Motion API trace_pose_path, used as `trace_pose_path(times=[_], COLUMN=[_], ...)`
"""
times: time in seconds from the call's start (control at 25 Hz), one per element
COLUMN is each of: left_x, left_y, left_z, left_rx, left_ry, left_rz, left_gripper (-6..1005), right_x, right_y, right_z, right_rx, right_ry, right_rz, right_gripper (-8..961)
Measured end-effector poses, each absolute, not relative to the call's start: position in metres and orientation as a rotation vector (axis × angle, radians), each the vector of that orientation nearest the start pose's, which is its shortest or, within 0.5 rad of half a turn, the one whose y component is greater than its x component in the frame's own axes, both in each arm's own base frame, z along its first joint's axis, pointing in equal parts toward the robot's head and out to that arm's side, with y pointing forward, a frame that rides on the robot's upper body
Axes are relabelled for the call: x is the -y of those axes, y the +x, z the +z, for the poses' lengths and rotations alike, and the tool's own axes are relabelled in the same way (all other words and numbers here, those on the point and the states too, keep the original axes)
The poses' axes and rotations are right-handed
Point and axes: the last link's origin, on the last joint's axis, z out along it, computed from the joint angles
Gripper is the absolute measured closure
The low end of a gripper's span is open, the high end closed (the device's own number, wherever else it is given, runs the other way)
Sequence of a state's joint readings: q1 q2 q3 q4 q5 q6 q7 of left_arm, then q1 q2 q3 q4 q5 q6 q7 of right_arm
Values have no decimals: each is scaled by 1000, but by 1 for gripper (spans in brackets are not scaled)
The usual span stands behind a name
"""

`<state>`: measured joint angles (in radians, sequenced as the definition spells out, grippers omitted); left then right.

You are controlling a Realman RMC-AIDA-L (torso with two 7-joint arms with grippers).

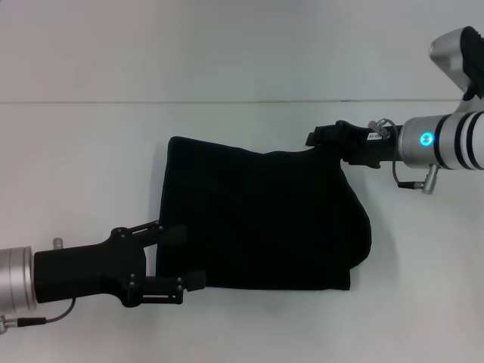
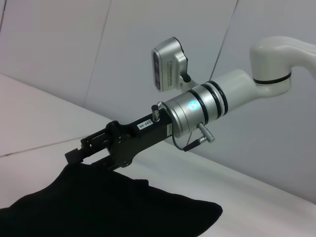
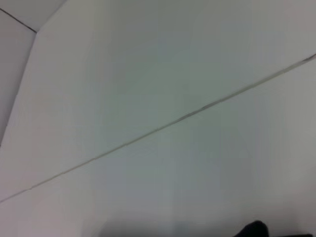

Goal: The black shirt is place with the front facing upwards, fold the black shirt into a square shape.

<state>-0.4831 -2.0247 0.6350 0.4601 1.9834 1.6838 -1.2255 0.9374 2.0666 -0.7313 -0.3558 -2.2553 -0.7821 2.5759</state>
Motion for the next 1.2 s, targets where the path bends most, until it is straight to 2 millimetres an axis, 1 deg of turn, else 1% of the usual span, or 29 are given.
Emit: trace_pose_path(times=[0.12,0.32,0.56,0.8,1.0,1.2], left_x=[-291,-291,-291,-291,-291,-290], left_y=[-284,-284,-285,-285,-285,-286], left_z=[-4,-4,-4,-4,-4,-5], left_rx=[649,649,652,652,654,659], left_ry=[-2762,-2762,-2759,-2757,-2757,-2756], left_rz=[-876,-876,-871,-869,-870,-873], left_gripper=[52,52,53,53,53,53], right_x=[-452,-453,-454,-454,-456,-457], right_y=[217,214,213,213,214,217], right_z=[-49,-53,-52,-51,-45,-38], right_rx=[-1760,-1732,-1725,-1732,-1756,-1782], right_ry=[-1934,-1945,-1940,-1937,-1907,-1864], right_rz=[486,476,484,496,559,671], right_gripper=[398,507,638,880,921,929])
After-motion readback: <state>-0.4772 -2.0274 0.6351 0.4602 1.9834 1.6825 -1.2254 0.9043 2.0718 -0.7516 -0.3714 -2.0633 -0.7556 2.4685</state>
